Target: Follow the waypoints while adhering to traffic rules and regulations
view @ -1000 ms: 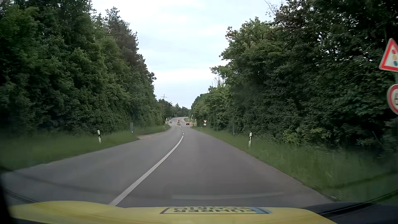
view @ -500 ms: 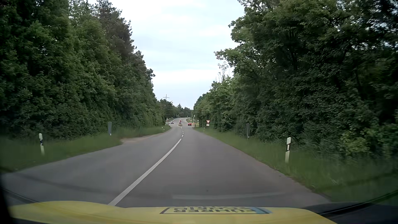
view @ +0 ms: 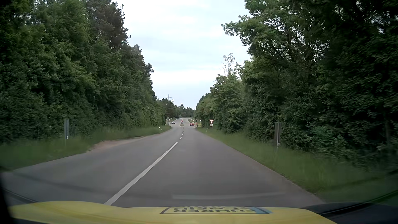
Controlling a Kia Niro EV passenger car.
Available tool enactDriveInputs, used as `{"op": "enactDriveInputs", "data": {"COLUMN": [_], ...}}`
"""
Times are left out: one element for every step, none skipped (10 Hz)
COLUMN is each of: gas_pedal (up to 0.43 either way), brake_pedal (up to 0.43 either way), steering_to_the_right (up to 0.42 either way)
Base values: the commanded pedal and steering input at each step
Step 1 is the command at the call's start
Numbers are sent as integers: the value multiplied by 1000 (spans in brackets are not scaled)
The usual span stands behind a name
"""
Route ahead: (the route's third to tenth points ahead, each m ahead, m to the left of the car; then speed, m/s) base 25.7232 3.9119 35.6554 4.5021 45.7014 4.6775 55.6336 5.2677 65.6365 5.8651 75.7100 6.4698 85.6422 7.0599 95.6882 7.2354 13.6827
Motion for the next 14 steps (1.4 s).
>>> {"op": "enactDriveInputs", "data": {"gas_pedal": [59,59,59,59,59,59,59,59,59,59,59,59,59,59], "brake_pedal": [0,0,0,0,0,0,0,0,0,0,0,0,0,0], "steering_to_the_right": [-6,-6,-6,-6,-8,-8,-8,-8,-8,-9,-8,-9,-9,-8]}}
